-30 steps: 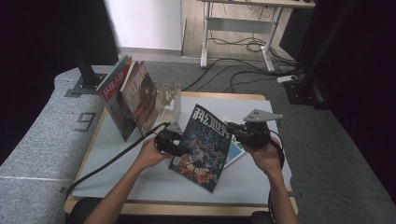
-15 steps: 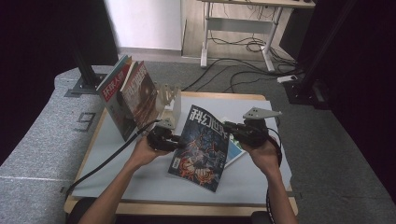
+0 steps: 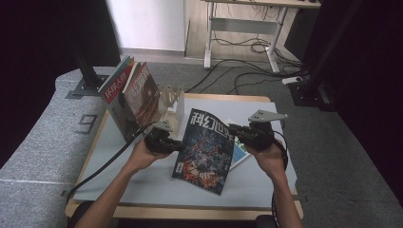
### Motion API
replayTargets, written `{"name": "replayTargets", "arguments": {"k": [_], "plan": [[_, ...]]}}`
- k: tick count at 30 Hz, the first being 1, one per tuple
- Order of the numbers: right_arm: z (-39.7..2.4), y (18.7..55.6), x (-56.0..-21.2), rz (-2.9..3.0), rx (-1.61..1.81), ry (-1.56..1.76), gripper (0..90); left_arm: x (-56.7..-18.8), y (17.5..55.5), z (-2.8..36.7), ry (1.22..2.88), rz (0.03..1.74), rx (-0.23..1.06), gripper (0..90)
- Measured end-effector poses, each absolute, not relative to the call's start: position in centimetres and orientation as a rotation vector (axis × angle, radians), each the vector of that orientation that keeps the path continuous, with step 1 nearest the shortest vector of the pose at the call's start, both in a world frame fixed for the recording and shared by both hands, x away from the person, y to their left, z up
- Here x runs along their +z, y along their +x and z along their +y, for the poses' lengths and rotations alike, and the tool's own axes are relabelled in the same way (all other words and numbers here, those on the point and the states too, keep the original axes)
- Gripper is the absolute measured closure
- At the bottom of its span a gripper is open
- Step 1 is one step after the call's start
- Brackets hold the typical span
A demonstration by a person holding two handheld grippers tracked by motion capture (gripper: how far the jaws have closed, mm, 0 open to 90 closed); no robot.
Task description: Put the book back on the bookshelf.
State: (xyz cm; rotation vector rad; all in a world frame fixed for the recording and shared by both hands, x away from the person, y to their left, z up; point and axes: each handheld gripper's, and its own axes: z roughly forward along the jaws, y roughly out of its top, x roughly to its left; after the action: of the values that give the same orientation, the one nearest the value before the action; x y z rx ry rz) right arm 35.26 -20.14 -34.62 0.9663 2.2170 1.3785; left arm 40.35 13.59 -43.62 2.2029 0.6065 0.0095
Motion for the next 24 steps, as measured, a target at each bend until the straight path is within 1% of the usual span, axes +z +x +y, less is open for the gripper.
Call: {"name": "replayTargets", "arguments": {"k": [9, 14, 18, 21, 24], "plan": [[-20.7, 35.3, -34.8, 2.195, 1.369, 0.982, 81.2, -43.3, 39.3, 13.7, 2.218, 0.564, 0.035, 81.3], [-21.1, 35.3, -35.0, 2.178, 1.369, 0.992, 81.2, -43.6, 39.0, 14.6, 2.177, 0.550, 0.005, 83.2], [-21.1, 35.2, -34.8, 2.170, 1.365, 0.981, 80.6, -43.5, 38.5, 14.9, 2.179, 0.531, 0.015, 83.6], [-21.0, 35.2, -34.7, 2.164, 1.349, 0.974, 79.2, -43.4, 38.2, 15.0, 2.188, 0.517, 0.027, 83.7], [-21.0, 35.2, -34.7, 2.158, 1.339, 0.974, 75.3, -43.3, 37.9, 15.1, 2.187, 0.506, 0.033, 83.7]]}}
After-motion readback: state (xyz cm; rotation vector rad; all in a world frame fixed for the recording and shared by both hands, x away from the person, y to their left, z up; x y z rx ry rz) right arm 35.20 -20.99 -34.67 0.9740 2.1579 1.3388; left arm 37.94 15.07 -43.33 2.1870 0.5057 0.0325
